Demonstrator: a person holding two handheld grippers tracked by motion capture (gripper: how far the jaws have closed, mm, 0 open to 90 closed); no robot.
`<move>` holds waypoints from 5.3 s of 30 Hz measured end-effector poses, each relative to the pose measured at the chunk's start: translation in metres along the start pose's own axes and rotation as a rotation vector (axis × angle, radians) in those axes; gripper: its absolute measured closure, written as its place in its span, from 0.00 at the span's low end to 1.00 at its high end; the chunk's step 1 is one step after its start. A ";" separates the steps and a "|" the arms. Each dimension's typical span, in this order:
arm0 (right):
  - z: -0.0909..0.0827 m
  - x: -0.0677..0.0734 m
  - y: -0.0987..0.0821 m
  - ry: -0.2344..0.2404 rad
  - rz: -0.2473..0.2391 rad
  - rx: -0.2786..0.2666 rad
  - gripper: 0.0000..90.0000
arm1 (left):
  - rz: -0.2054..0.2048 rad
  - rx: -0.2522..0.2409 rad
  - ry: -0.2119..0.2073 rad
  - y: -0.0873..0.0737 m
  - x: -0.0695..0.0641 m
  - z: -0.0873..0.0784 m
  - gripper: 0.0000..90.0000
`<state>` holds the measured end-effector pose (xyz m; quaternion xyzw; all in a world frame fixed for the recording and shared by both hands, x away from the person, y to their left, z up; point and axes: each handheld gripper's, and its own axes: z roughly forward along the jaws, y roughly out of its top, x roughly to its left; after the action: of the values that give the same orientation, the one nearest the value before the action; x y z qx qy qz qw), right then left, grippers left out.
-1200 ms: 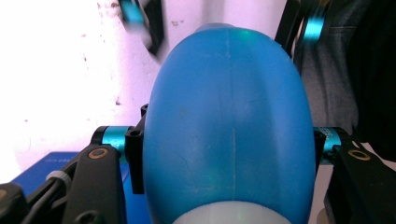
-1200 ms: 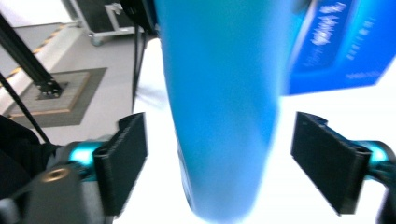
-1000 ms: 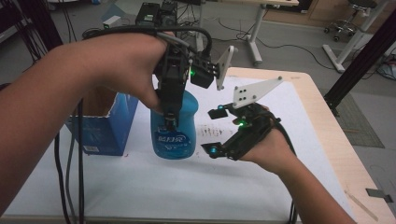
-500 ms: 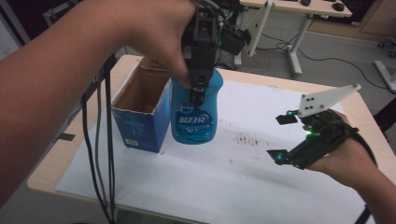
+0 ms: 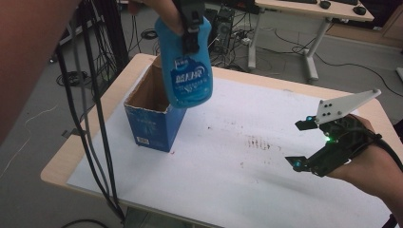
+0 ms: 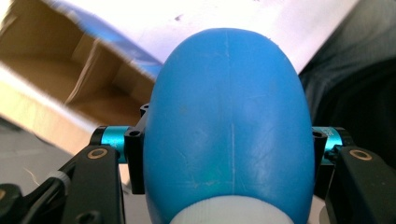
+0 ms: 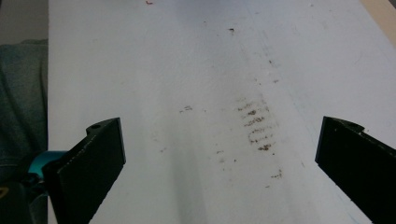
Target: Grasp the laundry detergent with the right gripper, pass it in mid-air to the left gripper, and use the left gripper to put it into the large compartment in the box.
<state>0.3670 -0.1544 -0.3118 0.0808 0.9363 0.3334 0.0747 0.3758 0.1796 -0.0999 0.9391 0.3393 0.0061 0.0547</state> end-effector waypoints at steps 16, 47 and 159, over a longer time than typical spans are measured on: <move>-0.004 0.000 -0.003 -0.007 0.004 -0.002 0.01 | -0.362 0.059 0.080 -0.032 0.056 -0.006 0.43; -0.008 -0.003 -0.014 -0.027 0.046 0.030 0.01 | -0.014 0.187 0.032 -0.026 0.092 0.154 0.44; -0.036 -0.082 -0.037 0.009 -0.015 0.522 0.01 | 0.530 0.075 -0.002 0.076 0.016 0.131 0.02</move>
<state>0.4365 -0.2206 -0.3008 0.0889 0.9915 0.0804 0.0496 0.4430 0.1184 -0.2223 0.9965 0.0814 0.0065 0.0166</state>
